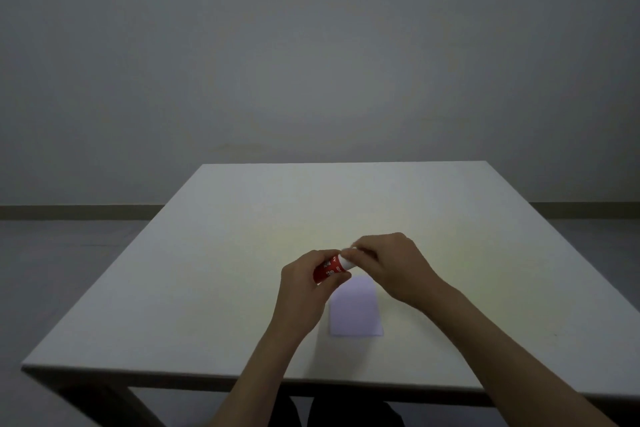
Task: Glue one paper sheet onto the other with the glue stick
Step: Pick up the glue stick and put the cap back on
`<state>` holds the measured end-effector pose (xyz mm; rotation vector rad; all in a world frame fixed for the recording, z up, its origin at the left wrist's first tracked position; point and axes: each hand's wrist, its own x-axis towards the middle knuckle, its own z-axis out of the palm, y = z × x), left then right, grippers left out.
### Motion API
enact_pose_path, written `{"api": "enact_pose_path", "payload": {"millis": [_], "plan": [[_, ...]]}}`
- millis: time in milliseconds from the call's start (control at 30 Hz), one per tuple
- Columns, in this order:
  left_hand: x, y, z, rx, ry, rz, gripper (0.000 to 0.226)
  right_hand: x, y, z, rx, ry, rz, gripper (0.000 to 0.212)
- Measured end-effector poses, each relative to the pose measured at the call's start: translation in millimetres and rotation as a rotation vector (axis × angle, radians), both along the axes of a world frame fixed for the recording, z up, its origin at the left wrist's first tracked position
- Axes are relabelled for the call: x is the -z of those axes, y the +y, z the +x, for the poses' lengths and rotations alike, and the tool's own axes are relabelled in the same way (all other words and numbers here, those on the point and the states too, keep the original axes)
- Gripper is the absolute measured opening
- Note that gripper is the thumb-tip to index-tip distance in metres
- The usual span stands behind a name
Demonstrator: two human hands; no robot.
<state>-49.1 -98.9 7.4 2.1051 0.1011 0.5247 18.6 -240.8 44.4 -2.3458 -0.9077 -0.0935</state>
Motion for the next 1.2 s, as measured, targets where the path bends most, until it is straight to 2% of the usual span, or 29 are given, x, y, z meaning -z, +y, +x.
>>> {"api": "enact_pose_path", "payload": {"millis": [67, 133, 233, 300, 333, 433, 533, 567, 700, 767, 900, 1200], "plan": [[1, -4, -2, -0.002, 0.012, 0.032, 0.029, 4, 3, 0, 0.181, -0.101, -0.188, 0.061], [1, -5, -2, -0.012, 0.006, 0.023, 0.028, 5, 0, 0, 0.196, -0.092, -0.174, 0.060], [-3, 0, 0, -0.030, -0.011, -0.020, 0.026, 2, -6, 2, -0.108, 0.115, 0.058, 0.021], [-2, 2, 2, -0.030, -0.007, -0.025, 0.028, 2, -7, 4, -0.155, 0.135, 0.135, 0.009], [-2, 1, 2, -0.031, 0.002, -0.014, 0.030, 4, -6, 5, -0.099, 0.090, 0.101, 0.014], [5, -6, 2, -0.074, 0.027, 0.044, 0.033, 8, 1, 4, 0.140, -0.052, -0.113, 0.056], [8, -5, 4, -0.134, 0.012, 0.067, 0.030, 10, 2, -1, 0.182, 0.034, 0.015, 0.077], [7, -3, 6, -0.165, 0.001, 0.060, 0.027, 11, -1, -3, 0.173, 0.089, 0.076, 0.078], [-3, 19, 29, -0.334, -0.020, -0.033, 0.030, 26, -19, -8, 0.129, 0.186, 0.100, 0.043], [-6, 30, 43, -0.386, -0.012, -0.073, 0.032, 33, -28, -12, 0.105, 0.241, 0.105, 0.034], [3, 42, 64, -0.414, 0.029, -0.140, 0.033, 38, -39, -23, 0.076, 0.315, 0.095, 0.026], [37, 35, 71, -0.425, 0.087, -0.183, 0.031, 35, -37, -32, 0.053, 0.352, 0.137, 0.019]]}}
